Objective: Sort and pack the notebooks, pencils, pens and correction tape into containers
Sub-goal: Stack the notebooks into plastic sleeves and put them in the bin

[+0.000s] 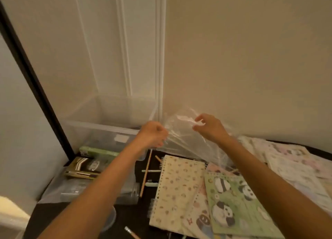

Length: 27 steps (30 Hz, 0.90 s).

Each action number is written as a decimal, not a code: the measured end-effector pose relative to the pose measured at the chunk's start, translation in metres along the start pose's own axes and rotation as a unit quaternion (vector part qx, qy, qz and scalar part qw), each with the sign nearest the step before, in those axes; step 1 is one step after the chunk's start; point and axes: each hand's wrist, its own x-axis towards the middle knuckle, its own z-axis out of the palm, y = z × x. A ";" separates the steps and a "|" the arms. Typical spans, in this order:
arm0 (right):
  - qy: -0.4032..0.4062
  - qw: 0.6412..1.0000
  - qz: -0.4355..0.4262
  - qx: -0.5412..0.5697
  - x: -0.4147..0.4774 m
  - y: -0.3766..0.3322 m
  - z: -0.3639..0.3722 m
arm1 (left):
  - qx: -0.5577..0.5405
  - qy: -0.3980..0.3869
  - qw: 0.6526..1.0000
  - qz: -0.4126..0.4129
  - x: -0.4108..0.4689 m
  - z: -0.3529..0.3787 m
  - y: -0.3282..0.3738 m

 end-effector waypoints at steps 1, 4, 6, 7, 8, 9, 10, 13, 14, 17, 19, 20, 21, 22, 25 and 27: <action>0.018 0.998 0.020 -0.050 -0.003 0.016 0.006 | 0.000 -0.020 1.000 -0.008 0.002 0.015 -0.008; 0.085 0.979 0.115 -0.147 -0.011 0.059 0.023 | -0.014 -0.046 0.998 -0.026 0.005 0.048 -0.024; 0.121 0.975 0.161 -0.096 -0.019 0.082 0.030 | -0.042 -0.064 0.997 -0.019 0.002 0.067 -0.034; 0.136 0.973 0.178 -0.054 -0.023 0.090 0.032 | -0.058 -0.068 0.996 -0.016 0.002 0.075 -0.039; 0.155 0.970 0.186 -0.005 -0.025 0.096 0.032 | -0.064 -0.071 0.995 -0.010 0.000 0.082 -0.043; 0.159 0.965 0.200 0.062 -0.029 0.101 0.032 | -0.073 -0.077 0.994 -0.008 -0.001 0.090 -0.047; 0.161 0.952 0.209 0.152 -0.031 0.106 0.033 | -0.087 -0.082 0.993 -0.011 -0.003 0.095 -0.048; 0.125 0.870 0.239 0.413 -0.043 0.105 0.033 | -0.132 -0.086 0.987 -0.012 -0.010 0.112 -0.050; 0.120 0.854 0.245 0.444 -0.047 0.101 0.032 | -0.142 -0.086 0.986 -0.011 -0.013 0.116 -0.049; 0.108 0.832 0.213 0.500 -0.064 0.090 0.029 | -0.161 -0.088 0.983 -0.002 -0.025 0.124 -0.045; 0.080 0.809 0.184 0.552 -0.077 0.083 0.025 | -0.178 -0.093 0.979 0.015 -0.036 0.129 -0.038; 0.061 0.804 0.172 0.566 -0.083 0.081 0.024 | -0.191 -0.089 0.977 0.021 -0.040 0.130 -0.034; 0.037 0.801 0.163 0.575 -0.089 0.079 0.023 | -0.206 -0.082 0.975 0.023 -0.044 0.132 -0.032; 0.017 0.798 0.153 0.583 -0.098 0.079 0.021 | -0.217 -0.066 0.974 0.027 -0.050 0.135 -0.029; -0.038 0.797 0.139 0.587 -0.121 0.083 0.021 | -0.242 0.001 0.969 0.049 -0.060 0.143 -0.031; -0.030 0.808 0.144 0.571 -0.138 0.090 0.021 | -0.248 0.040 0.966 0.064 -0.073 0.146 -0.037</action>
